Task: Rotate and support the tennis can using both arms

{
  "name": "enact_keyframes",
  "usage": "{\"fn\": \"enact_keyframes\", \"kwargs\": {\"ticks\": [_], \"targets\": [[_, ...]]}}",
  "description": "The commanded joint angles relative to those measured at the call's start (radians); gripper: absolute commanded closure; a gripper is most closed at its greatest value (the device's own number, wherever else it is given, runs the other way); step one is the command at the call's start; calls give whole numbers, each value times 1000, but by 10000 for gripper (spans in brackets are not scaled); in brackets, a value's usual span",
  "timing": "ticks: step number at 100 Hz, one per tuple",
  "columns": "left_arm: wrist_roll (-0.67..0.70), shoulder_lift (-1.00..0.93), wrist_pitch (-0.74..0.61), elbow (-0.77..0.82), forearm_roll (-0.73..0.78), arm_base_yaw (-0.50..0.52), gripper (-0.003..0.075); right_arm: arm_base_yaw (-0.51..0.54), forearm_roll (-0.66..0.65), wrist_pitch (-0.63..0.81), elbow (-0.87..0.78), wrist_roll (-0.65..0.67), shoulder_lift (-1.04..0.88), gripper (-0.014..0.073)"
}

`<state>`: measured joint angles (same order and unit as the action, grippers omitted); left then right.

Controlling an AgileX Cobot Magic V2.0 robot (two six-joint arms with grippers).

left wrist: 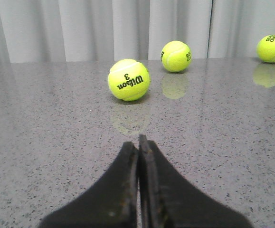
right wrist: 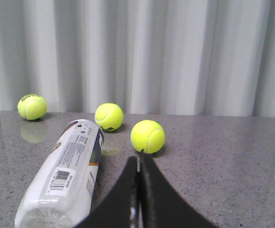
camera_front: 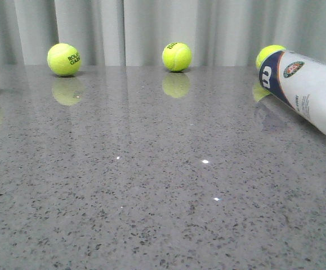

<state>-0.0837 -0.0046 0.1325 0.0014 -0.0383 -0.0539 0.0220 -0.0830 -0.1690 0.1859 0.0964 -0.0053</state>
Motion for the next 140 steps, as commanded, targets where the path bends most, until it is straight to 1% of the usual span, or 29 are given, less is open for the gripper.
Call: {"fn": "enact_keyframes", "kwargs": {"ticks": [1, 14, 25, 29, 34, 39, 40, 41, 42, 43, 44, 46, 47, 48, 49, 50, 51, 53, 54, 56, 57, 65, 76, 95, 114, 126, 140], "targets": [[1, -37, -79, 44, -9, 2, 739, 4, 1, -44, 99, 0, 51, 655], [1, -37, -79, 44, -9, 2, 739, 4, 3, -185, 208, 0, 151, 655], [1, -37, -79, 44, -9, 2, 739, 4, 3, -239, 269, 0, 254, 653], [1, -37, -79, 44, -9, 2, 739, 4, 3, -258, 293, 0, 297, 643], [1, -37, -79, 44, -9, 2, 739, 4, 3, -292, 323, 0, 347, 598], [1, -37, -79, 44, -9, 2, 739, 4, 4, -340, 357, 0, 397, 501], [1, -37, -79, 44, -9, 2, 739, 4, 4, -346, 367, 0, 412, 463], [1, -37, -79, 44, -9, 2, 739, 4, 4, -352, 372, 0, 419, 442], [1, -37, -79, 44, -9, 2, 739, 4, 4, -363, 382, 0, 433, 399], [1, -37, -79, 44, -9, 2, 739, 4, 4, -368, 387, 0, 440, 376], [1, -37, -79, 44, -9, 2, 739, 4, 4, -378, 397, 0, 454, 328], [1, -37, -79, 44, -9, 2, 739, 4, 4, -391, 407, 0, 468, 278], [1, -37, -79, 44, -9, 2, 739, 4, 4, -396, 418, 0, 481, 228], [1, -37, -79, 44, -9, 2, 739, 4, 4, -400, 423, 0, 488, 202], [1, -37, -79, 44, -9, 2, 739, 4, 4, -407, 433, 0, 502, 153], [1, -37, -79, 44, -9, 2, 739, 4, 4, -410, 439, 0, 509, 129], [1, -37, -79, 44, -9, 2, 739, 4, 4, -418, 449, 0, 523, 83], [1, -37, -79, 44, -9, 2, 739, 4, 5, -427, 460, 0, 536, 39], [1, -37, -79, 44, -9, 2, 739, 4, 5, -431, 471, 0, 550, -3], [1, -37, -79, 44, -9, 2, 739, 4, 5, -442, 488, 0, 571, -59], [1, -37, -79, 44, -9, 2, 738, 4, 5, -446, 494, 0, 578, -75], [1, -37, -79, 44, -9, 2, 739, 3, 23, -502, 567, -2, 656, -37], [1, -37, -79, 44, -9, 2, 739, 3, 83, -592, 665, -4, 772, -30], [1, -37, -79, 44, -9, 2, 739, 3, 257, -710, 823, -96, 953, -30], [1, -37, -79, 44, -9, 2, 739, 3, 415, -804, 954, -150, 1155, -30], [1, -37, -79, 44, -9, 2, 739, 2, 471, -834, 1010, -171, 1287, -30], [1, -37, -79, 44, -9, 2, 739, -11, 477, -833, 1059, -174, 1410, -30]]}}
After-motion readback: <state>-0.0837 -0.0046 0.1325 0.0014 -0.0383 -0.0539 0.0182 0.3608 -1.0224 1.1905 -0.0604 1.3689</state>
